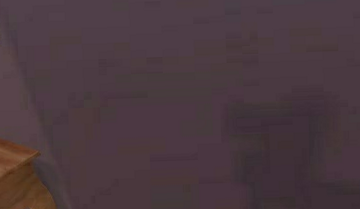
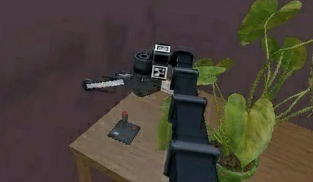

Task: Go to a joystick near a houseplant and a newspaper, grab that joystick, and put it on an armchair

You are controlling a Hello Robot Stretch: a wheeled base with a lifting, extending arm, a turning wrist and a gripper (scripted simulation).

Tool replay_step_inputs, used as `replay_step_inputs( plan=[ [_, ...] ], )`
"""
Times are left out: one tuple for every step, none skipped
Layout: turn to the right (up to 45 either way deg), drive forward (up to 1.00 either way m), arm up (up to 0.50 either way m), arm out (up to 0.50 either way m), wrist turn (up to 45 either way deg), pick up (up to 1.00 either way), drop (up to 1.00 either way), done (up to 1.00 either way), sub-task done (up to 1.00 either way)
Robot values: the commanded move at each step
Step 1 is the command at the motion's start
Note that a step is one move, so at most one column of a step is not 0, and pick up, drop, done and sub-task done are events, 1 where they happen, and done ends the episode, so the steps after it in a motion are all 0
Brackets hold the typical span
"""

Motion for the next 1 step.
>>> replay_step_inputs(
  plan=[
    [0.0, 0.00, 0.00, 0.00, 27.0, 0.00, 0.00, 0.00, 0.00]
  ],
)
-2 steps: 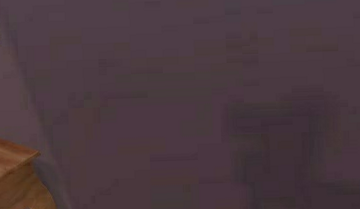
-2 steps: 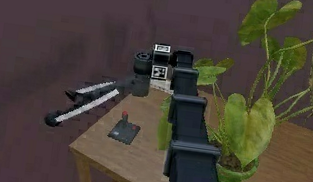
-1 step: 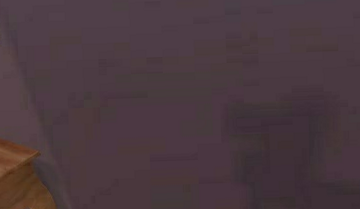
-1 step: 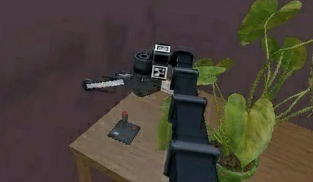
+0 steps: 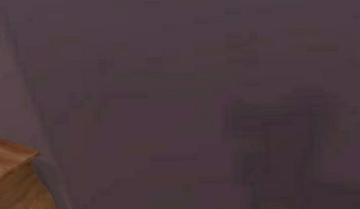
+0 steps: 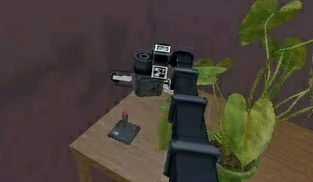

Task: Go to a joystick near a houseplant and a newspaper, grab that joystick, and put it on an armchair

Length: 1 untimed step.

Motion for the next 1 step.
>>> replay_step_inputs(
  plan=[
    [0.0, 0.00, -0.30, 0.00, 0.0, 0.00, 0.00, 0.00, 0.00]
  ],
)
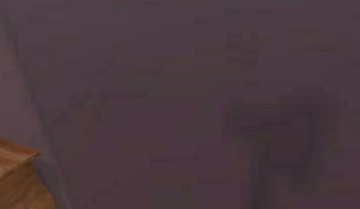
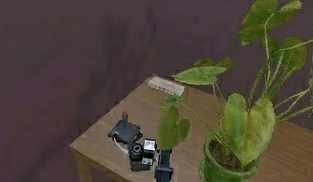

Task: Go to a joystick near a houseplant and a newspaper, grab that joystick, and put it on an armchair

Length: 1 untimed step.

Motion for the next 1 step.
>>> replay_step_inputs(
  plan=[
    [0.0, 0.00, 0.00, 0.00, 0.0, 1.00, 0.00, 0.00, 0.00]
  ],
)
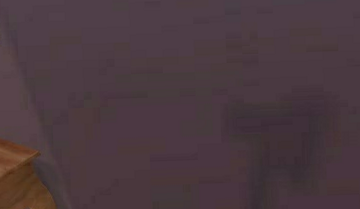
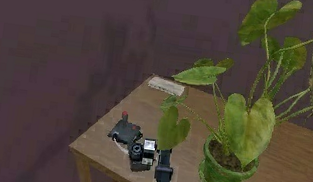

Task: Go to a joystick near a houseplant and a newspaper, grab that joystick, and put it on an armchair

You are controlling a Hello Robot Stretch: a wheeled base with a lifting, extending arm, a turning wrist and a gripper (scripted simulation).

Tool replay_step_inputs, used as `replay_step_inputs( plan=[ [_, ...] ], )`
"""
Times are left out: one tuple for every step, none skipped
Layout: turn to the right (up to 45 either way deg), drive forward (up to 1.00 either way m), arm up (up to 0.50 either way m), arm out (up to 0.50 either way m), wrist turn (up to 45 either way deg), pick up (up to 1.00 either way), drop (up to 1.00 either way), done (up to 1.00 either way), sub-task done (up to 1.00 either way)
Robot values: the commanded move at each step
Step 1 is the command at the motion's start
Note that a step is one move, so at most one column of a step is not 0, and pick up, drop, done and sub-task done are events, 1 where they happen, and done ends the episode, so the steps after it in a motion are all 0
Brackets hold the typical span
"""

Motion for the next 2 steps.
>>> replay_step_inputs(
  plan=[
    [0.0, 0.00, 0.10, 0.00, 0.0, 0.00, 0.00, 0.00, 0.00],
    [0.0, 0.00, 0.24, 0.00, 0.0, 0.00, 0.00, 0.00, 0.00]
  ],
)
